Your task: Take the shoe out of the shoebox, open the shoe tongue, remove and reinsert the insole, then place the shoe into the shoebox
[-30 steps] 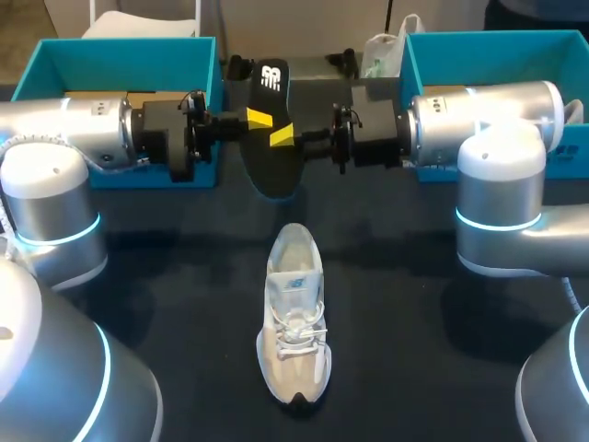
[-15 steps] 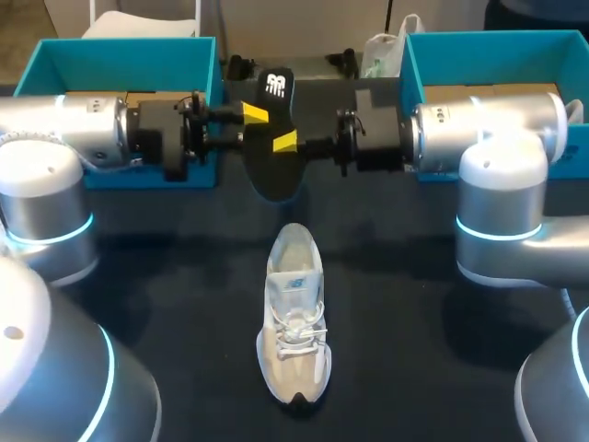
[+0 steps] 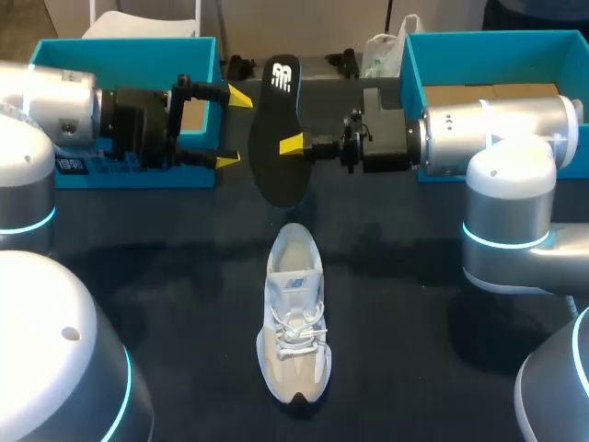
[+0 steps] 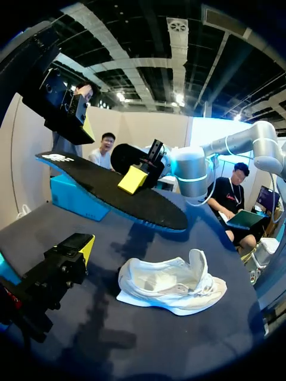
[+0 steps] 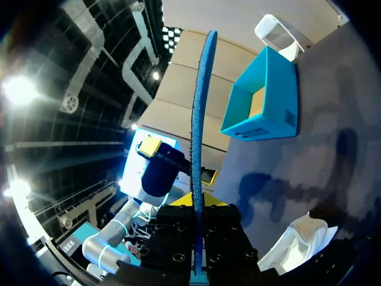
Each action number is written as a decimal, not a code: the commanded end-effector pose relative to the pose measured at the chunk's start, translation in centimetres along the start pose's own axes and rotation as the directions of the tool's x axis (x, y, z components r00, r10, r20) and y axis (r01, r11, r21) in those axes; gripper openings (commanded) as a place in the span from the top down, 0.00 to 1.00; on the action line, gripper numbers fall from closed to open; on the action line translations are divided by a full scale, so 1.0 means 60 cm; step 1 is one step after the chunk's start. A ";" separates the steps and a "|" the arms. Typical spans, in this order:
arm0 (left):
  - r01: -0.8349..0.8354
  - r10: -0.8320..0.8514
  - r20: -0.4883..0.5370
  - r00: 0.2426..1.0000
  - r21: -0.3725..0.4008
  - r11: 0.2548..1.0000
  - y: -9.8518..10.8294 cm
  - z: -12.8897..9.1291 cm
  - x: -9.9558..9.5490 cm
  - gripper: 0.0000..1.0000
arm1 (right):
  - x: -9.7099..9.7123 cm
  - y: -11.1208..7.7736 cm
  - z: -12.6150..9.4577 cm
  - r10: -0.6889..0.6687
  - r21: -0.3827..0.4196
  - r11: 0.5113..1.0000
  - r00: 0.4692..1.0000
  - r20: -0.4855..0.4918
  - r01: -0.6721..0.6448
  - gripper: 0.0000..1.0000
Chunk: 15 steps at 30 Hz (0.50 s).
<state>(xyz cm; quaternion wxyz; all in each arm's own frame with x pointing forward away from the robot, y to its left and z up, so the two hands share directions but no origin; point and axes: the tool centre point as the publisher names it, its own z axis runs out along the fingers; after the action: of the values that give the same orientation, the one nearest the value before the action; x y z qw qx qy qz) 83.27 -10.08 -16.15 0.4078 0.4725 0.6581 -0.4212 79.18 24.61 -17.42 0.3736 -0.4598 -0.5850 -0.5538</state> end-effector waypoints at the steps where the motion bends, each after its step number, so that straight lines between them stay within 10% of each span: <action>1: 0.059 -0.064 -0.068 0.996 -0.080 0.995 -0.004 0.008 0.005 0.00 | 0.000 -0.001 -0.001 -0.004 0.001 1.000 1.000 0.015 0.004 1.00; 15: 0.530 -0.625 -0.162 0.764 -0.396 0.750 -0.039 -0.030 0.062 0.00 | -0.025 -0.021 -0.065 -0.122 -0.041 0.991 0.988 0.094 0.126 1.00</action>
<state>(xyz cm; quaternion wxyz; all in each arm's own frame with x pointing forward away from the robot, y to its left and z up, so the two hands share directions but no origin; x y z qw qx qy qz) 81.11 -9.58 -19.61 0.3177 0.3437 0.7899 -0.3961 79.02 21.55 -18.61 0.3088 -0.4560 -0.6173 -0.5619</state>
